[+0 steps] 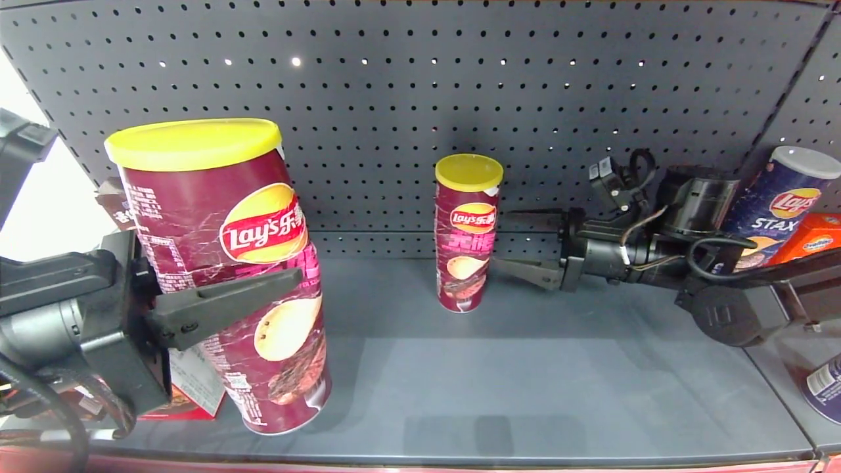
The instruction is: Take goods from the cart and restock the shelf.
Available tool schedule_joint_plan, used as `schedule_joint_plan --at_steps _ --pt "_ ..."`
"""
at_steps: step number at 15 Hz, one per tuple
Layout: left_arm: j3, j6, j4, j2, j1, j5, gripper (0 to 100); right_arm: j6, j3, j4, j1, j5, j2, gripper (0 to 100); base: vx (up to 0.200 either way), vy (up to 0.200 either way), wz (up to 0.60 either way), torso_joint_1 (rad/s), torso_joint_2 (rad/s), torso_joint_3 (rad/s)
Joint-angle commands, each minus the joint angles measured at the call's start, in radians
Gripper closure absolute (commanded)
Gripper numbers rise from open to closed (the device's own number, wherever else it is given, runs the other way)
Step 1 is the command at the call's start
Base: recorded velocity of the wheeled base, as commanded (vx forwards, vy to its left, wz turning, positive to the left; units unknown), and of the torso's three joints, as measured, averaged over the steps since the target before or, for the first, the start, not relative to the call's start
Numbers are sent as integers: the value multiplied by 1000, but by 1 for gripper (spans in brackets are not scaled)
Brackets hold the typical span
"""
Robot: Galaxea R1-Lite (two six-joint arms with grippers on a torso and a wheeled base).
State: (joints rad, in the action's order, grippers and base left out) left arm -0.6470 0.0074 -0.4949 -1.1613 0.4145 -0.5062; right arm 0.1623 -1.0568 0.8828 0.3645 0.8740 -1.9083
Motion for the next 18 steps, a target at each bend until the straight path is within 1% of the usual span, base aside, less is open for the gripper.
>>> schedule_joint_plan --at_steps 1,5,17,18 --pt "0 0 -1 -1 0 0 100 0 -51 1 34 0 -78 0 0 0 0 0 0 0" --pt "1 -1 -1 0 0 0 100 -1 -115 1 85 0 -144 0 0 0 0 0 0 0" --pt "9 -1 1 6 -5 5 100 -3 -233 2 110 0 -265 0 0 0 0 0 0 0" --pt "10 -3 1 6 -6 5 100 -3 -239 5 110 3 -276 100 0 0 0 0 0 0"
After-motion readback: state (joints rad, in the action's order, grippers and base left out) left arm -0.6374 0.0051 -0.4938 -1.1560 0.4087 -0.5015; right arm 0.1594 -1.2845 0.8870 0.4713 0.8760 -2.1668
